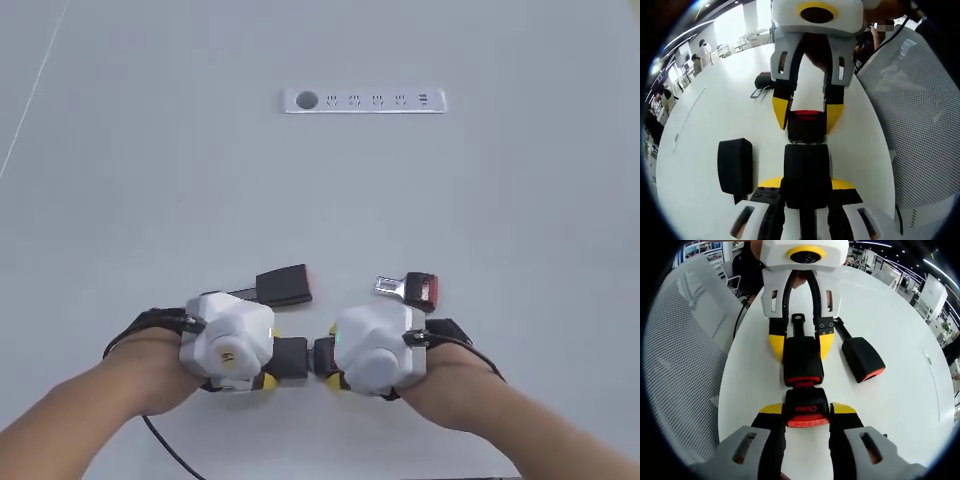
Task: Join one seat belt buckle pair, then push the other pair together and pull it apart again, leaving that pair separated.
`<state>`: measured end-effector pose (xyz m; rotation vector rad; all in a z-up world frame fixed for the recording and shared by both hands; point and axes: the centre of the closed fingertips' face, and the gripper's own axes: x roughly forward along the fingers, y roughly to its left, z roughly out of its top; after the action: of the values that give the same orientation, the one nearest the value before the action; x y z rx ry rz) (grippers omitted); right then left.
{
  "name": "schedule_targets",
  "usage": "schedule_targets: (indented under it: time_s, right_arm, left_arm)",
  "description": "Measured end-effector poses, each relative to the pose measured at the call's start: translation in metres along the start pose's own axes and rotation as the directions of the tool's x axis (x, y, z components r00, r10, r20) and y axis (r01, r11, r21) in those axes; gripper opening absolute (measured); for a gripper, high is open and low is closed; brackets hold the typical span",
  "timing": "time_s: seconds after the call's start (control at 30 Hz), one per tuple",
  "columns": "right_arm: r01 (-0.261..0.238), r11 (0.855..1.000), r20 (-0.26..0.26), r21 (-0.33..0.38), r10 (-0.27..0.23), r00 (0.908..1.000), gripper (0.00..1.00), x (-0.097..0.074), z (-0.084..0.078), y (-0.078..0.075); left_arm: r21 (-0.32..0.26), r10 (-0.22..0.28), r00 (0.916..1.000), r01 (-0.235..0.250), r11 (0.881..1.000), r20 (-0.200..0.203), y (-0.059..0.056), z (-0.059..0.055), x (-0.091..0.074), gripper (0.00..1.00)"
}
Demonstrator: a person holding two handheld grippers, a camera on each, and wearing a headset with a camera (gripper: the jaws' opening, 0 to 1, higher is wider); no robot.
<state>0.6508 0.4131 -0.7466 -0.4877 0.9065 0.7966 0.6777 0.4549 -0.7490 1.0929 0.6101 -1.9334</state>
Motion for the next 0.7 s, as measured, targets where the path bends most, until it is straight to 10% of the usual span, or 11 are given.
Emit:
schedule_targets:
  time_s: [0.7]
  right_arm:
    - [0.0, 1.0, 0.0, 0.005, 0.0, 1.0, 0.31, -0.0003, 0.0017, 0.0016]
  left_arm:
    - [0.0, 0.002, 1.0, -0.002, 1.0, 0.004, -0.0002, 0.0005, -0.0002, 0.32]
